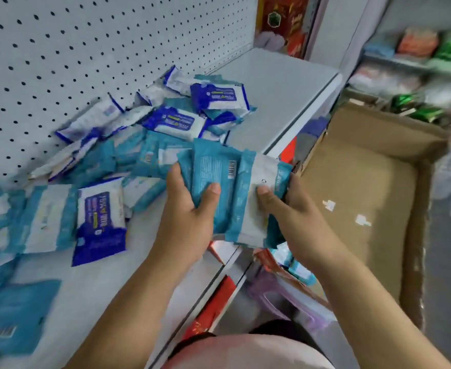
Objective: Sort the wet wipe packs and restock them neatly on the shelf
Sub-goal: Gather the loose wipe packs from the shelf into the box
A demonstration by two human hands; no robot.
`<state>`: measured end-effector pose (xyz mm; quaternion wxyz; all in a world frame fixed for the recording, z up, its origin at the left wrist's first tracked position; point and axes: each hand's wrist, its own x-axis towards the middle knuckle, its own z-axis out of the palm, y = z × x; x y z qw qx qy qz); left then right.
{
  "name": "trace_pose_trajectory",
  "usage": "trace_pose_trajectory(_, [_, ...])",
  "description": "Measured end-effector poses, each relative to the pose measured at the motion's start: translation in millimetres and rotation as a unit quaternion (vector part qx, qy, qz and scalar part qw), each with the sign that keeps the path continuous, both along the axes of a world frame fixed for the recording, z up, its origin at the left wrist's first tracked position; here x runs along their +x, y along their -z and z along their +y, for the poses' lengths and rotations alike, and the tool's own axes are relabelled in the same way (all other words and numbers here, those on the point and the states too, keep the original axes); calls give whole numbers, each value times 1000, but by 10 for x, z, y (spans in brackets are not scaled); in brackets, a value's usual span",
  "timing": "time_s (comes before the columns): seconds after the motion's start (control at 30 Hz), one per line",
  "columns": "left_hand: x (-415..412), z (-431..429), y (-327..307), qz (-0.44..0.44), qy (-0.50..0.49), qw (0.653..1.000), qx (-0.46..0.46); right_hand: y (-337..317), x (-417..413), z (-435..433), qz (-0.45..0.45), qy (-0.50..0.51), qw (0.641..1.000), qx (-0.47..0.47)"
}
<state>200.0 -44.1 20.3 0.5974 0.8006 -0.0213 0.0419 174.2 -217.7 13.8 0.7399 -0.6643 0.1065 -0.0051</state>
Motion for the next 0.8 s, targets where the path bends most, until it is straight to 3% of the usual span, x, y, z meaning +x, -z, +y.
trace_pose_trajectory(0.23, [27,-991,602,111,131,983,60,689,-498,-1002,116,129,984,37])
trace_pose_trajectory(0.43, [152,-1567,1263,210,153,956,136,1524,-815,-1833,281,296,913,-23])
trace_pose_trajectory(0.63, [159,-2241,1903,302,195,908,215,2136,-999,-2449,386,336,858,-39])
trace_pose_trajectory(0.8, [127,-2890,2384,327,232,881,250,2506,-1019,-2670,434,310,846,-32])
